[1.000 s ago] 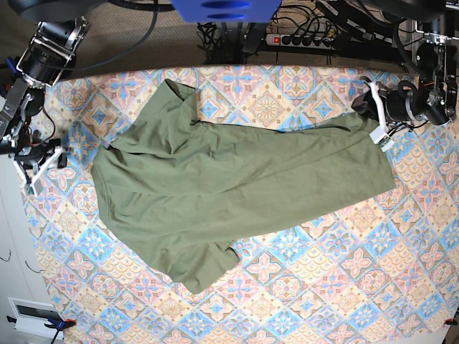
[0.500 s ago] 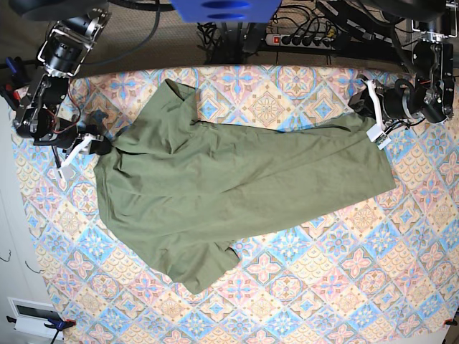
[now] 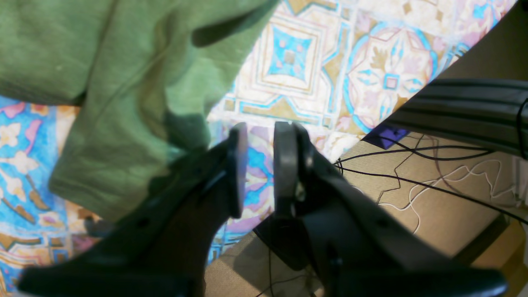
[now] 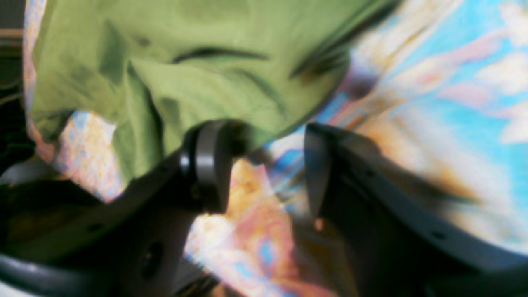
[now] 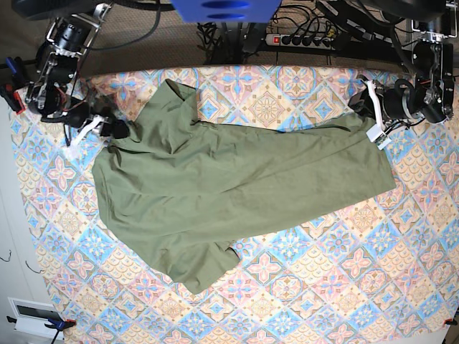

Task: Layout the t-shirt on the table in an organized manner, then fold the t-shirt properly
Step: 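Release the collar with the right gripper and regrasp the collar edge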

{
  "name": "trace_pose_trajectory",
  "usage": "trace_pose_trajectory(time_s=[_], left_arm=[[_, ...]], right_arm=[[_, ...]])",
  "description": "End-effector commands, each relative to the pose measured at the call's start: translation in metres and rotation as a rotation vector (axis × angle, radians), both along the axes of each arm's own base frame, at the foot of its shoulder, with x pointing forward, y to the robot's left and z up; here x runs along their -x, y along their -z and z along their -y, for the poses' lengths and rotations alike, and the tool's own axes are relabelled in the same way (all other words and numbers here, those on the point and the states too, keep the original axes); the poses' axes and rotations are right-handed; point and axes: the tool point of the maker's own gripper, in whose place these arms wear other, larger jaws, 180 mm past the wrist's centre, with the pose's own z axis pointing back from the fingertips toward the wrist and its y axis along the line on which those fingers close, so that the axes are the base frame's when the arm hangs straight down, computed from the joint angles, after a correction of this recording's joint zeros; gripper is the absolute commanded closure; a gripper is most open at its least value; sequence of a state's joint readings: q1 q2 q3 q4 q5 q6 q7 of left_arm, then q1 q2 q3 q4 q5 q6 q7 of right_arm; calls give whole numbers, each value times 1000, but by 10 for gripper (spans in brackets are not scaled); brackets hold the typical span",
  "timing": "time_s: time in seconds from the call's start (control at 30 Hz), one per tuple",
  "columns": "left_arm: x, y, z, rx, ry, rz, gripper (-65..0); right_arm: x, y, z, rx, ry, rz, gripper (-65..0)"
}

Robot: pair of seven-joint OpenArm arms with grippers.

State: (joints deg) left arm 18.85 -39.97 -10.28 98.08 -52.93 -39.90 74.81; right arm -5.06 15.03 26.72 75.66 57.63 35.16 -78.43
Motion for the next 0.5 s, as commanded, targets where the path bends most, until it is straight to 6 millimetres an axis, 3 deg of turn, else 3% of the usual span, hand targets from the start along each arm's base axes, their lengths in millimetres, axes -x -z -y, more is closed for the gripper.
trace_pose_trajectory(time_s=[0.0, 0.17, 0.3, 0.37, 0.47], left_arm=[[-13, -12, -2, 3, 5, 48, -96], [-17, -13, 3, 19, -5, 61, -96], [-16, -12, 4, 23, -4, 59, -95], [-16, -12, 4, 23, -4, 59, -95], [-17, -12, 4, 22, -5, 61, -95]], right_arm=[[-9, -10, 3, 7, 2, 40, -281], [-13, -7, -9, -16, 5, 45, -279], [-29, -15, -7, 6, 1, 73, -272], [-30, -16, -7, 3, 5, 80, -222], [-31, -19, 2, 6, 35, 89, -95]])
